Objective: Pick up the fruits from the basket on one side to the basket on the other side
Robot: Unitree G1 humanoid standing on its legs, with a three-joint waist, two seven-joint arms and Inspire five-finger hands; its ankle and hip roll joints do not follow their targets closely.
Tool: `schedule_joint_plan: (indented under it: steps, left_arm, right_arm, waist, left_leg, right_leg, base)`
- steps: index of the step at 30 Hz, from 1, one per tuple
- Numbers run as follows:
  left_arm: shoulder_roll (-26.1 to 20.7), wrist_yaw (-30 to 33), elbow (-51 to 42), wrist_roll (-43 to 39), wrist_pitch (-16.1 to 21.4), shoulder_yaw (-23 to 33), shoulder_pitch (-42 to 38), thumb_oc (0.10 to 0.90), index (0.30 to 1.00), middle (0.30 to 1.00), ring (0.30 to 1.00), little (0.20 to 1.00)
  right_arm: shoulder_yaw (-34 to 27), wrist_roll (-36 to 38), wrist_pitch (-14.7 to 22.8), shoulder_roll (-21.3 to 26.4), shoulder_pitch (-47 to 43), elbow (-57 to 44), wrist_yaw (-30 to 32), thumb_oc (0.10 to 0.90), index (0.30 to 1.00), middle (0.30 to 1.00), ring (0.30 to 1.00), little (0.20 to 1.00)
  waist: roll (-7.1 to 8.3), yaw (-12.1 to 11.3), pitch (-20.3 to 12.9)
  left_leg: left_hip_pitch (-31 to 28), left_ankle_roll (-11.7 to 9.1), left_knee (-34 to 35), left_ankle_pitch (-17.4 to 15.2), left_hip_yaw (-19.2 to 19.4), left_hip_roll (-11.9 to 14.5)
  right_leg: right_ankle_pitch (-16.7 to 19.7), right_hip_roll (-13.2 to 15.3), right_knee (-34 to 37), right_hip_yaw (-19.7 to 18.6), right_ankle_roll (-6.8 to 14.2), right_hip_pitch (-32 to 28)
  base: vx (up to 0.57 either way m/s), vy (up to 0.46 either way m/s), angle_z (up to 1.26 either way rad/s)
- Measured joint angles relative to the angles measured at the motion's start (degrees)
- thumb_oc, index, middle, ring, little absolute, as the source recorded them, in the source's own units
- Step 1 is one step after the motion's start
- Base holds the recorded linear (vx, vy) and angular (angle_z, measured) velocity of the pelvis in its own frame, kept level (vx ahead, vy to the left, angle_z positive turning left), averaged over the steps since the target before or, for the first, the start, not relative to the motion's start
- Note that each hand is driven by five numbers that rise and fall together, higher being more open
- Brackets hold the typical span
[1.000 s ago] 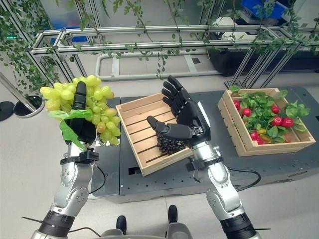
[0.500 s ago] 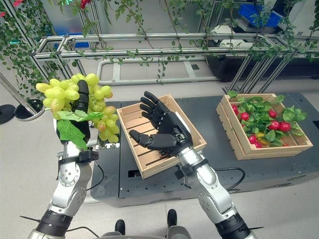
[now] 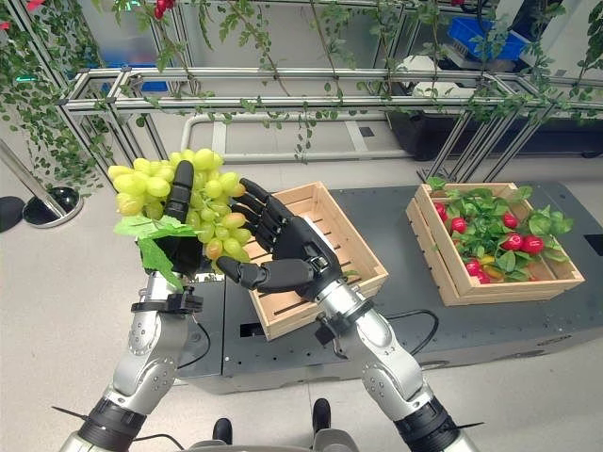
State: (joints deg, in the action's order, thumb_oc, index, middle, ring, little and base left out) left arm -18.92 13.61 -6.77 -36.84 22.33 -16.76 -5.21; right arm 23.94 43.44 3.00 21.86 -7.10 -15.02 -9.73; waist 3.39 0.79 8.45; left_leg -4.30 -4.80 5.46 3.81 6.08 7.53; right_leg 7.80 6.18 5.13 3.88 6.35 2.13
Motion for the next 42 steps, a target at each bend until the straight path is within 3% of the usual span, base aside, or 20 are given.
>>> schedule_joint_plan:
  steps: [19, 36, 42]
  left_arm:
    - [-2.19, -1.08, 0.00, 2.78, 0.10, 0.12, 0.00, 0.400, 0.300, 0.300, 0.300, 0.300]
    - [-3.02, -2.92, -3.50, 5.17, 4.65, -1.95, -0.12, 0.400, 0.300, 0.300, 0.300, 0.300]
    - [-3.06, -3.98, -3.51, 5.21, 4.66, -3.37, -0.12, 0.400, 0.300, 0.300, 0.300, 0.300]
  right_arm:
    - [0.02, 2.13, 0.02, -0.21, 0.07, 0.04, 0.10, 0.800, 0.900, 0.900, 0.900, 0.900]
    - [1.79, 4.25, 0.13, -2.36, 1.20, 2.52, 8.75, 0.800, 0.900, 0.900, 0.900, 0.900]
    - [2.82, 4.44, -2.85, -2.34, 1.22, 4.63, 10.42, 0.800, 0.900, 0.900, 0.900, 0.900]
  waist:
    - [0.00, 0.02, -0.01]
    - [0.03, 0.67, -0.08]
    - [0.04, 0.69, -0.20]
  left_leg:
    - [-0.07, 0.00, -0.07, 0.00, 0.16, 0.00]
    - [-0.11, 0.00, -0.11, -0.01, 0.29, -0.01]
    - [-0.09, 0.00, -0.31, -0.01, 0.29, -0.02]
  right_leg:
    - [0.04, 0.00, -0.01, -0.06, -0.03, 0.00]
    - [0.04, 0.00, -0.01, -0.18, -0.03, 0.05]
    - [0.04, 0.00, -0.01, -0.18, -0.03, 0.06]
  base:
    - [0.00, 0.000, 0.00]
    - [0.00, 0.000, 0.00]
    - [0.00, 0.000, 0.00]
